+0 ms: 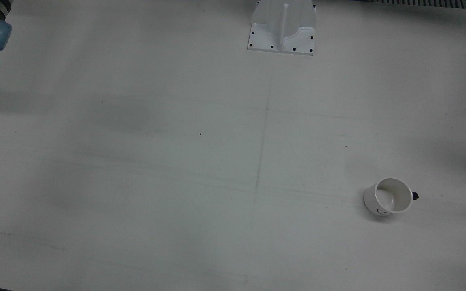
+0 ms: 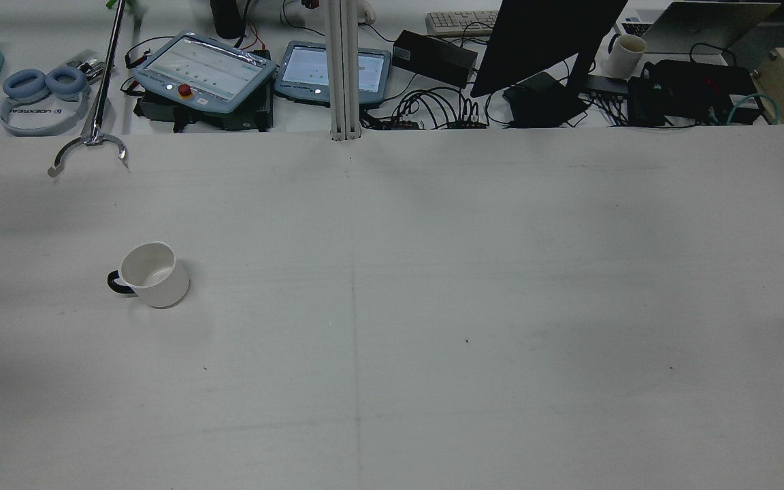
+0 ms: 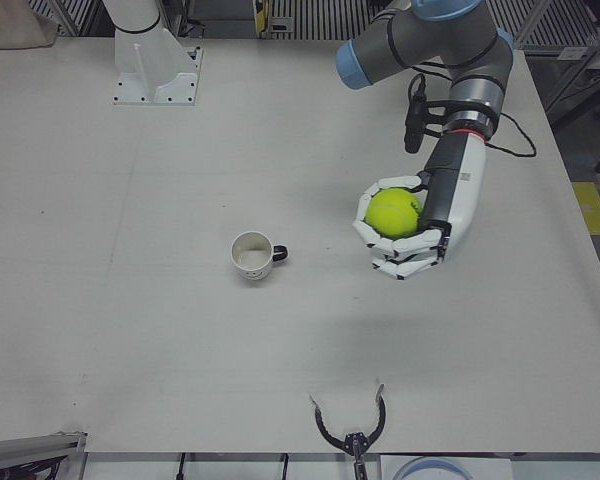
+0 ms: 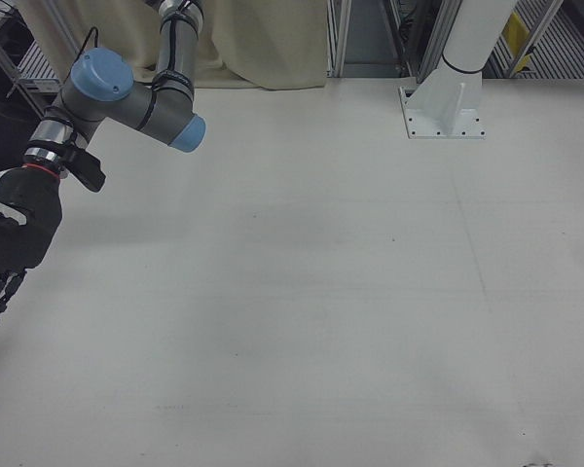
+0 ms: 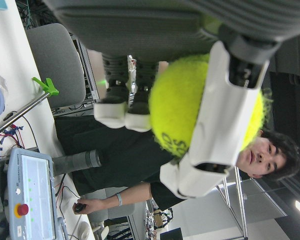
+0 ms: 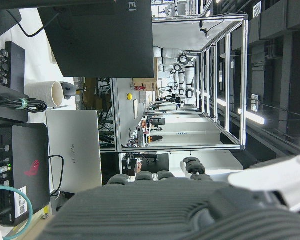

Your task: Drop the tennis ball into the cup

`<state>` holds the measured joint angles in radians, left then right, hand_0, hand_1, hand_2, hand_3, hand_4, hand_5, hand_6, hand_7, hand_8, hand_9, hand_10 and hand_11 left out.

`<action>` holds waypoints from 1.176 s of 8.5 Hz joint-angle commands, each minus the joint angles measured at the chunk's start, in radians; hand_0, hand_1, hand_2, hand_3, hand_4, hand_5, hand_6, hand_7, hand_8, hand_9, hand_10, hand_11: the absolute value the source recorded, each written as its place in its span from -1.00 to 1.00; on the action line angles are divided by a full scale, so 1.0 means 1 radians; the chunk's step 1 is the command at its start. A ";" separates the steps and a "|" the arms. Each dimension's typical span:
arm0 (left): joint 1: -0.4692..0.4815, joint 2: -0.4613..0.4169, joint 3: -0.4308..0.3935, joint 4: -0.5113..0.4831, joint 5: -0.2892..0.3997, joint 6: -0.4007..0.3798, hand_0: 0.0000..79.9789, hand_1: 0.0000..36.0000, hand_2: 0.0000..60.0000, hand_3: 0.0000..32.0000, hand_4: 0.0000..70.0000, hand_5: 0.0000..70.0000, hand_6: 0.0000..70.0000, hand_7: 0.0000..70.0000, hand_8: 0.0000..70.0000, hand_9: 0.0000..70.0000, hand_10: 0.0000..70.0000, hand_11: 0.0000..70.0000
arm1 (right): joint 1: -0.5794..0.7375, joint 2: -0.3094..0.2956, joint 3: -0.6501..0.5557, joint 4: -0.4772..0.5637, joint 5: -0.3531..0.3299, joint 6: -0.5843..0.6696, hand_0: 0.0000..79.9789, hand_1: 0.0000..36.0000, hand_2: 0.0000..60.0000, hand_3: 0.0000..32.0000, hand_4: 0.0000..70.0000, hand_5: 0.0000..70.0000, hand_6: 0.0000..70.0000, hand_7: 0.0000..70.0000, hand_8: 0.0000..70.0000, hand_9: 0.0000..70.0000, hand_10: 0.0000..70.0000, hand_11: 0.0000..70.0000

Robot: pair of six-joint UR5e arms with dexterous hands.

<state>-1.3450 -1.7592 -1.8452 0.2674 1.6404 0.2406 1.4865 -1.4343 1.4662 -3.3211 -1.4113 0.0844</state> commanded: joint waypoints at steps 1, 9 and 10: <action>0.187 -0.006 -0.035 0.024 0.006 0.020 1.00 0.97 0.72 -1.00 0.66 -0.09 1.00 1.00 0.80 1.00 0.43 1.00 | 0.000 0.000 -0.001 0.000 0.000 0.000 -1.00 -1.00 -1.00 -1.00 -1.00 -1.00 -1.00 -1.00 -1.00 -1.00 -1.00 -1.00; 0.380 -0.008 -0.034 0.023 -0.007 0.068 0.73 0.74 0.56 -1.00 0.40 -0.27 1.00 1.00 0.73 1.00 0.36 0.96 | 0.000 0.000 -0.001 0.000 0.000 0.000 -1.00 -1.00 -1.00 -1.00 -1.00 -1.00 -1.00 -1.00 -1.00 -1.00 -1.00 -1.00; 0.395 -0.008 -0.032 0.021 -0.007 0.068 0.62 0.66 0.60 -1.00 0.38 -0.24 1.00 1.00 0.71 1.00 0.34 0.93 | 0.000 0.000 -0.001 0.000 0.000 0.000 -1.00 -1.00 -1.00 -1.00 -1.00 -1.00 -1.00 -1.00 -1.00 -1.00 -1.00 -1.00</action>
<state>-0.9894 -1.7668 -1.8802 0.2900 1.6342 0.3076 1.4862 -1.4342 1.4650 -3.3211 -1.4113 0.0844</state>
